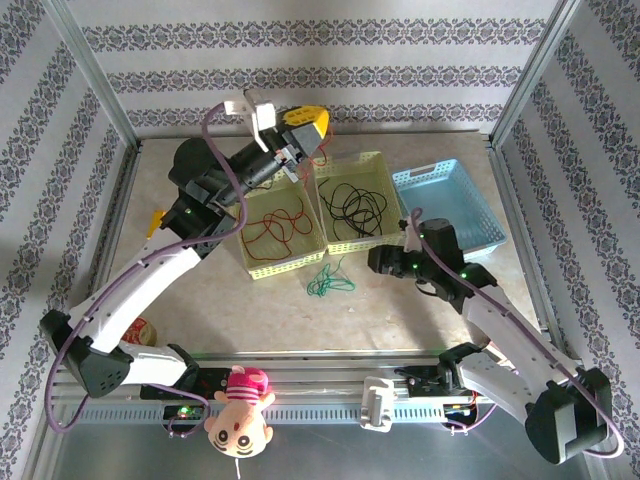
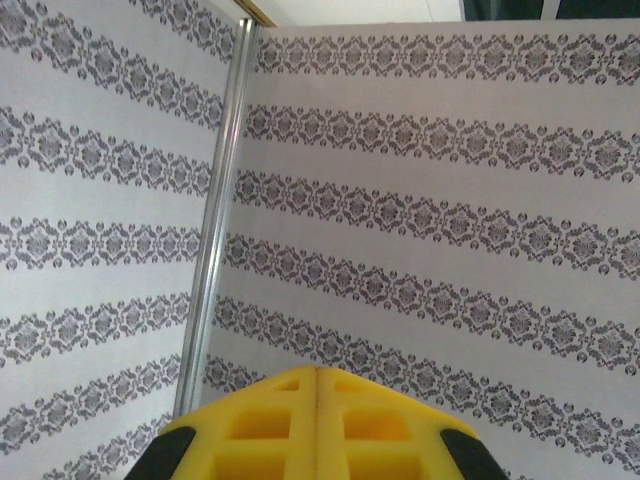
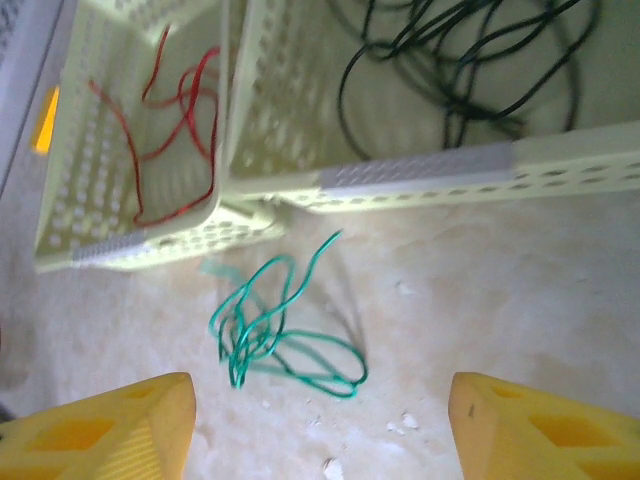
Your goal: Untangle the cables
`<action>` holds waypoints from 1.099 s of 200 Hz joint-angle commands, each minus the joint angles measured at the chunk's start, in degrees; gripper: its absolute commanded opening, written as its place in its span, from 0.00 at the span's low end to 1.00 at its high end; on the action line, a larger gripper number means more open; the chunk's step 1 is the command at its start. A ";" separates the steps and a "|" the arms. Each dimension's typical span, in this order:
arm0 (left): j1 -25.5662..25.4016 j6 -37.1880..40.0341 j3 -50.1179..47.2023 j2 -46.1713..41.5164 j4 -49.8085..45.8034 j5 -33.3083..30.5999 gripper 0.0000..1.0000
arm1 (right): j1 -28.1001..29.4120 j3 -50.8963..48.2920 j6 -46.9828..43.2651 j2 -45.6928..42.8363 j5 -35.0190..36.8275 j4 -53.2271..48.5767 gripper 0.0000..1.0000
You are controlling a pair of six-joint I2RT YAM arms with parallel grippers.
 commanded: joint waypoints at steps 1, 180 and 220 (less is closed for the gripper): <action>0.07 -0.94 2.38 -0.91 2.51 1.26 0.00 | 1.16 2.14 -1.54 0.88 1.01 1.13 0.68; 10.75 5.92 -4.69 -4.70 -10.85 -28.07 0.00 | 0.31 3.46 -2.85 1.10 1.62 -0.75 0.68; 14.25 2.79 -11.34 -4.88 -6.13 -25.44 0.00 | 0.30 3.27 -2.48 0.59 1.23 -0.24 0.69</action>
